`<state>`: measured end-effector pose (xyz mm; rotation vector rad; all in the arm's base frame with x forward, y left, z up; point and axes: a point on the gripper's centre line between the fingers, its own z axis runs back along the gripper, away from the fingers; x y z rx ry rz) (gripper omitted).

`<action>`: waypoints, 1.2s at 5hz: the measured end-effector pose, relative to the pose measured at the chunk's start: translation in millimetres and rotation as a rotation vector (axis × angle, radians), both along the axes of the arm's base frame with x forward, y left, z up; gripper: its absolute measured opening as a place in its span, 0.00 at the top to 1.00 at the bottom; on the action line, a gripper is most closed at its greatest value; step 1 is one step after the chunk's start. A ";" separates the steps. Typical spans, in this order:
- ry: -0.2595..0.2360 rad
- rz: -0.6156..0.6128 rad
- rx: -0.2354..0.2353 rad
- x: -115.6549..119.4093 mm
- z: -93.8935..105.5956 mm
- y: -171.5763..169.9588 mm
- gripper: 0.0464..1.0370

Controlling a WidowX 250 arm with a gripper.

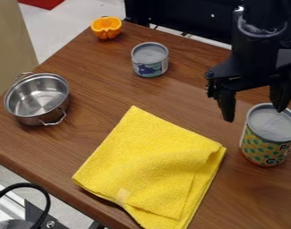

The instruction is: Move can to right upper corner of the table

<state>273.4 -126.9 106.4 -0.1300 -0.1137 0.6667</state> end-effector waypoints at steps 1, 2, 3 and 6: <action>0.026 -0.004 0.016 -3.2 -8.9 2.4 0.04; 0.001 -0.172 0.070 -11.5 -20.8 -1.1 0.04; -0.016 -0.427 0.130 -18.9 -28.8 -3.8 0.04; 0.046 -0.881 0.309 -13.7 -51.8 -0.1 0.04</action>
